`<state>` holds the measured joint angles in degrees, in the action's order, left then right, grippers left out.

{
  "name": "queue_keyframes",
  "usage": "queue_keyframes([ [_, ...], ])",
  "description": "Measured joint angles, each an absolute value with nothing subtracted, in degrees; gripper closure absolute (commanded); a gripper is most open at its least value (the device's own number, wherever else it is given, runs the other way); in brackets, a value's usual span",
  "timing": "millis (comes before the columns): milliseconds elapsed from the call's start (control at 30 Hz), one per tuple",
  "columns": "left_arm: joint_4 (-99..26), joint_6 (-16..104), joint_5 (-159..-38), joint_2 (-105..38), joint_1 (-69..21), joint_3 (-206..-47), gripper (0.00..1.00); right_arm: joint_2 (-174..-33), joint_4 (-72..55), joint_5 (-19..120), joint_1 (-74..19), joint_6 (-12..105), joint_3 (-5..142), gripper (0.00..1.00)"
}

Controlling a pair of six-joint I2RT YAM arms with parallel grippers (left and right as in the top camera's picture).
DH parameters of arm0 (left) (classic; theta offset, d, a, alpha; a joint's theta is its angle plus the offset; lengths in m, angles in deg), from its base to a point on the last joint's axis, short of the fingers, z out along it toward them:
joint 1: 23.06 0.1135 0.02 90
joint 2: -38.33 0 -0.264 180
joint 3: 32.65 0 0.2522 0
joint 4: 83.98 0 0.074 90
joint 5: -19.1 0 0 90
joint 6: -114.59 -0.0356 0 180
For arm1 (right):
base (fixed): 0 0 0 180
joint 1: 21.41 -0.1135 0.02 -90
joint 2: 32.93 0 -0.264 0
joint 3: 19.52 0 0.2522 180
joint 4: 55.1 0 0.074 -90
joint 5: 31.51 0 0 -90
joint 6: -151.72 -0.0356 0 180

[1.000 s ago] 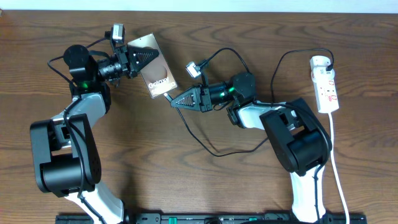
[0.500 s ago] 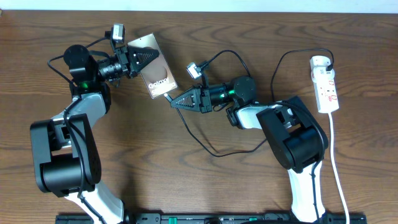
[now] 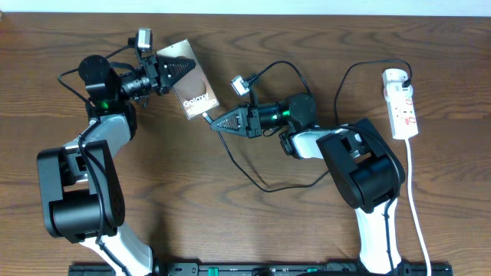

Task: Plug charger to phone and switch on socket

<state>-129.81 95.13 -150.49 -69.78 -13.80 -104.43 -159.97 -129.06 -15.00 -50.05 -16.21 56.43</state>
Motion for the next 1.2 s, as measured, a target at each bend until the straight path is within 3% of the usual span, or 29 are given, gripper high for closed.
queue_keyframes([
  [1200,-129.8,95.4,-143.1,-69.8,-15.0,-104.4,0.93,-160.0,-129.1,-11.6,-46.9,-16.6,56.4,0.99],
])
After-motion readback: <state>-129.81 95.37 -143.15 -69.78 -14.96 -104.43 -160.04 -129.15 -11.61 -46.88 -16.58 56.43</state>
